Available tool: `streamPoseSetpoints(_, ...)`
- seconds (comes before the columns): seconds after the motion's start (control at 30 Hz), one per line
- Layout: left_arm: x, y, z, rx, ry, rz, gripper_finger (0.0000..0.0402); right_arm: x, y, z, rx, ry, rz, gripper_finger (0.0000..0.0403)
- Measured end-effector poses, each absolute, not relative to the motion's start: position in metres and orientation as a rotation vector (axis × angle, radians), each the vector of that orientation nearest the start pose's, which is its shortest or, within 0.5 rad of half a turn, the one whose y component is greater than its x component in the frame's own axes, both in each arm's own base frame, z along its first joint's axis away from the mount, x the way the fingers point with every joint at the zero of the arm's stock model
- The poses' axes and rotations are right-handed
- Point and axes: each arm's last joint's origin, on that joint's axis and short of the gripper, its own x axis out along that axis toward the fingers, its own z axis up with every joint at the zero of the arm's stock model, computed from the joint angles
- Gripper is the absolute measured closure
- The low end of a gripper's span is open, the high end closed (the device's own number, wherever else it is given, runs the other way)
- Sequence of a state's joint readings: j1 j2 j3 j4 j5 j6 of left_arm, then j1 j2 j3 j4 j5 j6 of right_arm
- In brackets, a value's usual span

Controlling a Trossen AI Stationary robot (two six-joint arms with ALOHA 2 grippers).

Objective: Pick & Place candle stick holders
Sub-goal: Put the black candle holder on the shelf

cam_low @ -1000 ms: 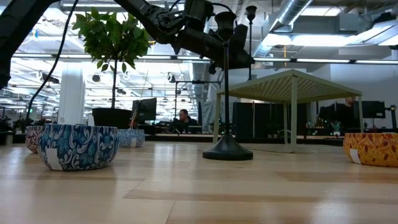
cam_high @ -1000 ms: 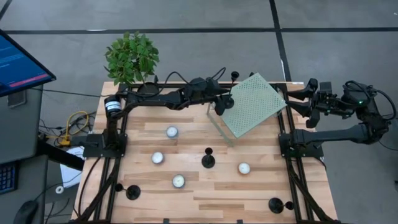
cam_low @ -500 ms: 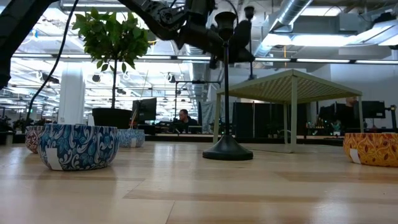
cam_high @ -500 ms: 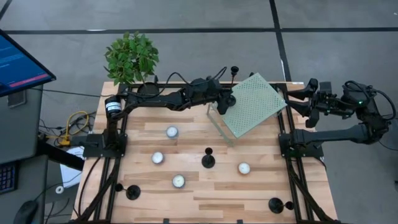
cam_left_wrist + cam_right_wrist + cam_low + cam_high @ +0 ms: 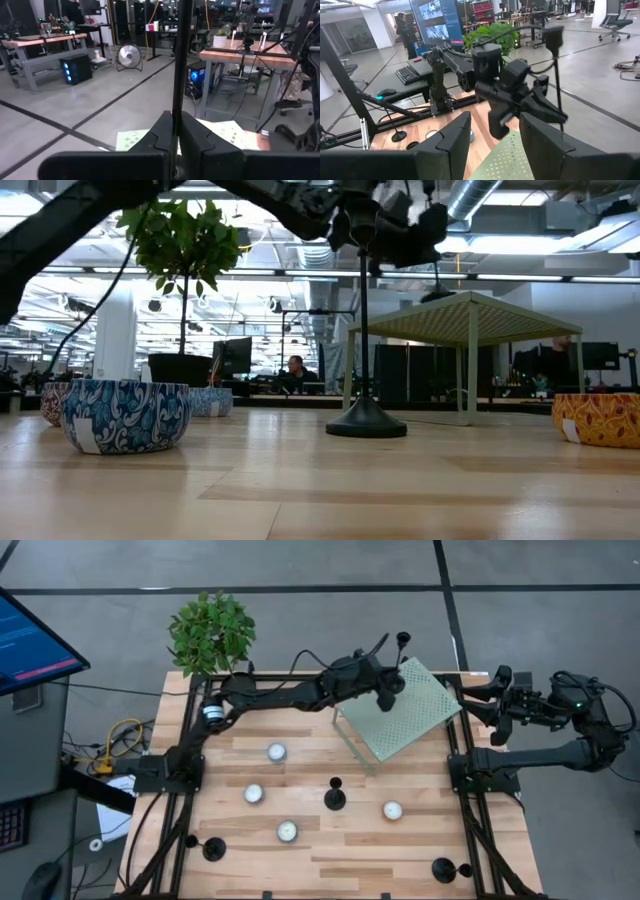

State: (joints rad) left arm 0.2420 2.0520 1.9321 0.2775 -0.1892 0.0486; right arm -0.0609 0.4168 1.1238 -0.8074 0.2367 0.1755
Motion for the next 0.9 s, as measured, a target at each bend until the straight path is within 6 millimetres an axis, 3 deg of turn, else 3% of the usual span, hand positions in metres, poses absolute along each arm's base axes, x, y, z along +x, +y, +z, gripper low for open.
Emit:
streamPoseSetpoints(0.23,0.491,0.127,0.376,0.089,-0.151,0.459,0.0389,0.021,-0.008,0.406,0.172,0.071,-0.305,0.0256)
streamPoseSetpoints(0.4,0.491,0.132,0.373,0.14,-0.129,0.48,0.0389,0.021,-0.008,0.409,0.177,0.037,-0.302,0.0261)
streamPoseSetpoints(0.6,0.496,0.145,0.357,0.139,-0.09,0.48,0.0389,0.021,-0.008,0.411,0.179,0.016,-0.302,0.0268)
streamPoseSetpoints(0.9,0.495,0.147,0.359,0.143,-0.1,0.433,0.0389,0.021,-0.009,0.411,0.179,0.013,-0.331,0.0272)
